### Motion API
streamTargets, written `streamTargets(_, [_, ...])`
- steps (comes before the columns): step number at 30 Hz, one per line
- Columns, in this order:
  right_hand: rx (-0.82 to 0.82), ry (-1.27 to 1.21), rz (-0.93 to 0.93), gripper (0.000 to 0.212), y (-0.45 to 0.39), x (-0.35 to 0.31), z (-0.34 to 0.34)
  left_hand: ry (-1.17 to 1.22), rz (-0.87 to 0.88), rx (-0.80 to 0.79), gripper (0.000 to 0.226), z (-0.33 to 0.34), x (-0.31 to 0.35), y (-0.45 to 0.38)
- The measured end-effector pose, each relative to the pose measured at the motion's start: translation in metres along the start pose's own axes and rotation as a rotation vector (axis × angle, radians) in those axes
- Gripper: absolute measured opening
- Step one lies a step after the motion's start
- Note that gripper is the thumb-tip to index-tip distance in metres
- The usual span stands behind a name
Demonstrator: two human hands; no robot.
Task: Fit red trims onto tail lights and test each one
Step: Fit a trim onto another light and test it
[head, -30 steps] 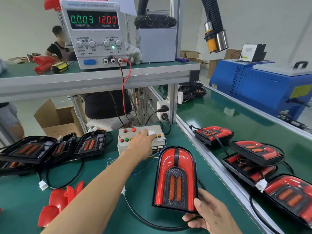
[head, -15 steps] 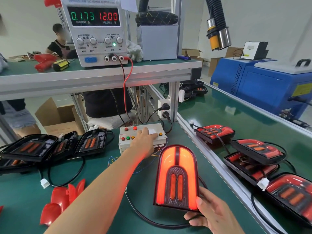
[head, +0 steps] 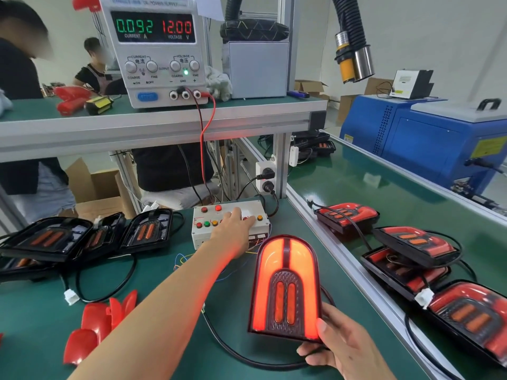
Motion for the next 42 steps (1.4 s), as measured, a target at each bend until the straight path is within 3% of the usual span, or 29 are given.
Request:
streamTargets(5, [0.004, 0.022, -0.014, 0.059, 0.000, 0.001, 0.000, -0.002, 0.050, -0.036, 0.075, -0.007, 0.001, 0.007])
streamTargets(7, [0.011, 0.037, -0.020, 0.056, 0.000, 0.000, 0.000, 0.151, 0.079, 0.001, 0.073, -0.016, 0.003, 0.018])
streamTargets(10, [0.026, 0.063, -0.028, 0.053, 0.003, -0.002, 0.003, 0.390, 0.057, 0.189, 0.040, -0.034, -0.007, 0.049])
streamTargets(14, [0.042, 0.098, -0.030, 0.039, 0.005, -0.004, 0.006, 0.287, 0.066, 0.197, 0.021, -0.043, -0.033, 0.109])
streamTargets(16, [0.051, 0.117, -0.030, 0.030, 0.006, -0.003, 0.007, 0.191, -0.007, 0.247, 0.017, -0.043, -0.045, 0.137])
streamTargets(19, [0.082, 0.160, -0.037, 0.025, 0.007, -0.005, 0.009, 0.233, -0.287, 0.468, 0.023, -0.041, -0.051, 0.173])
streamTargets(22, [0.089, 0.201, -0.017, 0.022, 0.010, -0.007, 0.012, 0.366, -0.464, 0.347, 0.041, -0.023, -0.042, 0.186])
streamTargets(26, [0.096, 0.224, 0.024, 0.021, 0.016, -0.014, 0.017, 0.619, -0.486, 0.190, 0.038, -0.003, -0.028, 0.178])
streamTargets(30, [0.137, 0.239, 0.058, 0.020, 0.023, -0.018, 0.022, 0.999, -0.447, 0.268, 0.041, 0.008, -0.017, 0.173])
streamTargets(35, [0.267, 0.257, 0.105, 0.016, 0.031, -0.024, 0.033, 1.221, -0.386, 0.378, 0.035, 0.002, -0.014, 0.190])
streamTargets(37, [0.448, 0.426, 0.042, 0.017, 0.037, -0.028, 0.036, 1.269, -0.383, 0.380, 0.040, 0.003, -0.013, 0.197])
streamTargets(40, [0.888, 0.644, -0.253, 0.023, 0.057, -0.035, 0.050, 1.338, -0.408, 0.339, 0.043, 0.006, -0.008, 0.203])
streamTargets(42, [0.882, 0.770, -0.567, 0.018, 0.070, -0.036, 0.082, 1.335, -0.410, 0.315, 0.042, 0.007, -0.002, 0.203])
Point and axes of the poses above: each hand's wrist, its own y-axis away from the middle knuckle, its own z-axis out of the palm, x = y × z, the point moved 3 cm from there along -y, towards the middle knuckle, and after that the axes turned 13 degrees about z, right-handed, at the moved point
